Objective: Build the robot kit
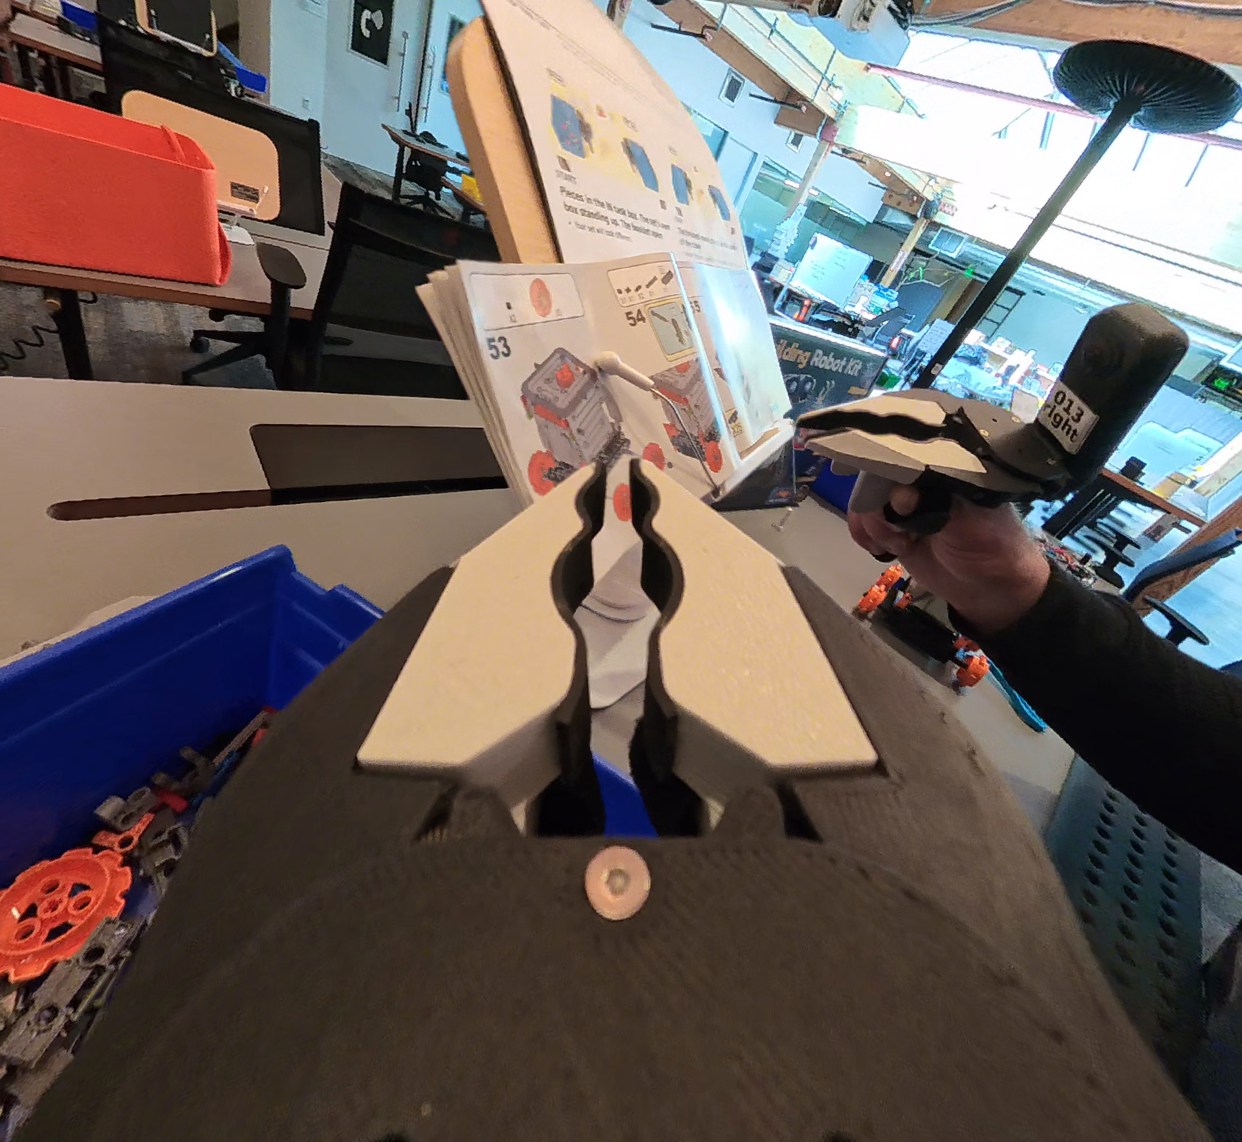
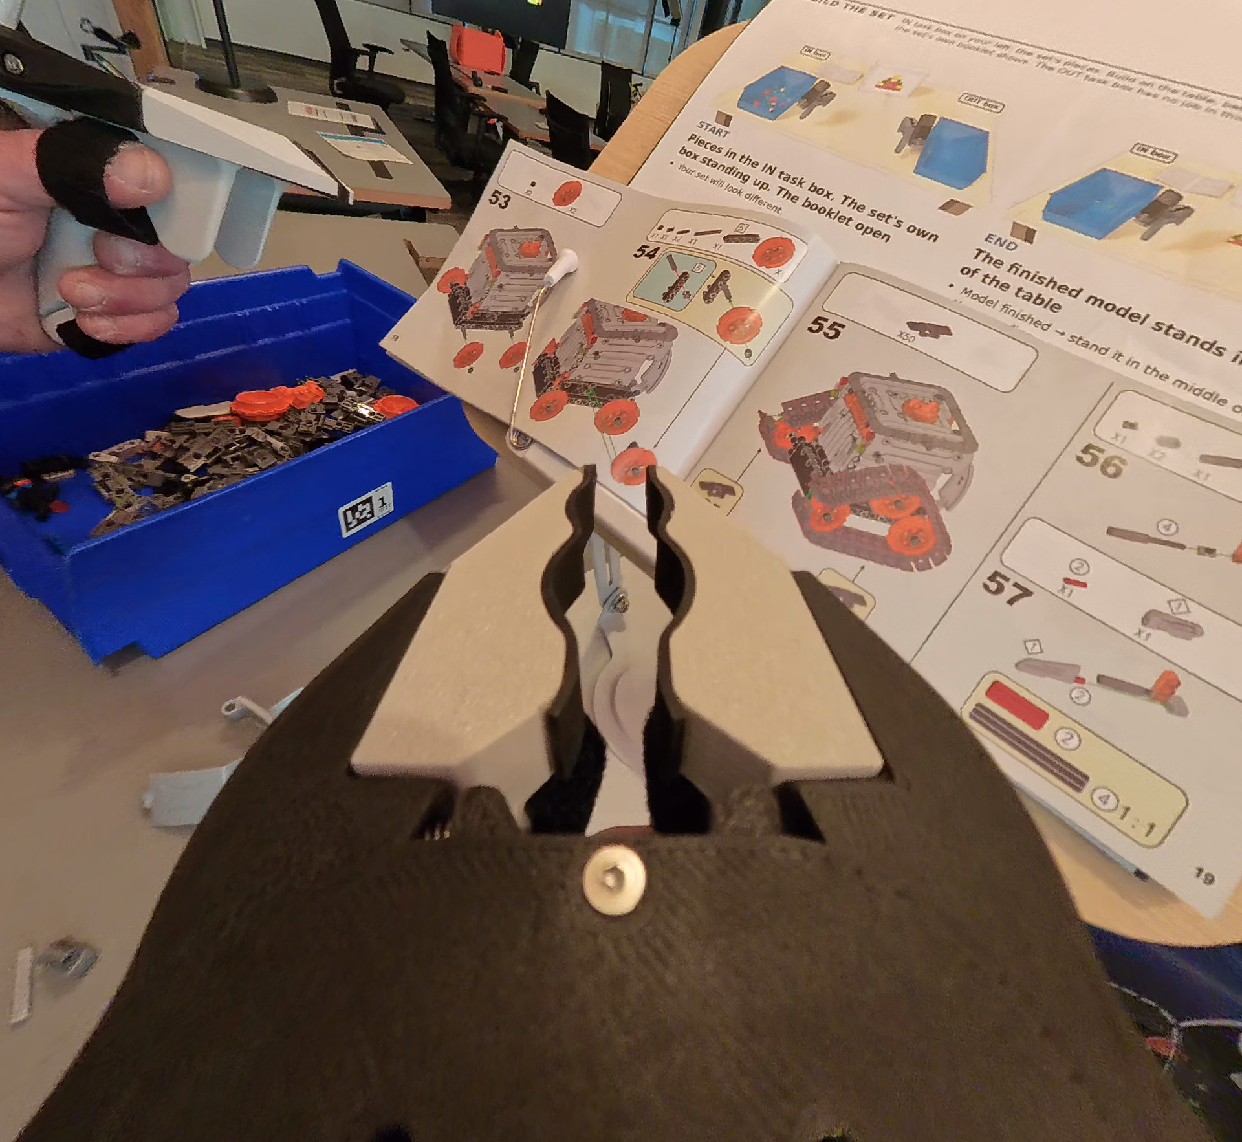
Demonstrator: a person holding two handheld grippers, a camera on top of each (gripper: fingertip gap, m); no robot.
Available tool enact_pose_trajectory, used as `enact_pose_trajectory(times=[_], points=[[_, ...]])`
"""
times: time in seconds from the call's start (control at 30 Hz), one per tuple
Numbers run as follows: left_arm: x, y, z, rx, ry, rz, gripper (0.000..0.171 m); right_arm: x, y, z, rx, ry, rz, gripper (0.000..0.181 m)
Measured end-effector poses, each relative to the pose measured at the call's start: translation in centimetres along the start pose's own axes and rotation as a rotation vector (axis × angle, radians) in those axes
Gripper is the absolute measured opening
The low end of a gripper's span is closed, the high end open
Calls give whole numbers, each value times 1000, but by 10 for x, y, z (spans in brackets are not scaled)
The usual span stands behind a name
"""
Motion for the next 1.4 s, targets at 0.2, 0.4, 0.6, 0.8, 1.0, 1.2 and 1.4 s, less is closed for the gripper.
enact_pose_trajectory(times=[0.2,0.4,0.6,0.8,1.0,1.2,1.4], points=[[1,-13,23,81,-15,-116,11,-17,-4,-13,18,30,-4,13],[-1,-30,37,202,-4,-282,14,-32,-13,-25,56,66,-10,14],[-39,-30,8,326,151,-515,20,-45,-27,-34,86,81,-29,15],[-77,-54,-41,393,343,-831,23,-54,-43,-41,115,95,-60,16],[-79,-66,-70,450,414,-1005,29,-59,-53,-48,132,103,-88,18],[-37,-57,-100,465,448,-1032,28,-64,-58,-53,151,94,-88,18],[-12,-91,-140,436,511,-1231,28,-70,-61,-59,160,88,-85,18]])
Point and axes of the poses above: each gripper's, where its closed fingertips meet, x out along the fingers, y out of its top, z = x × y across the jaws, the point moved 6 cm from there along -x, back along the fingers
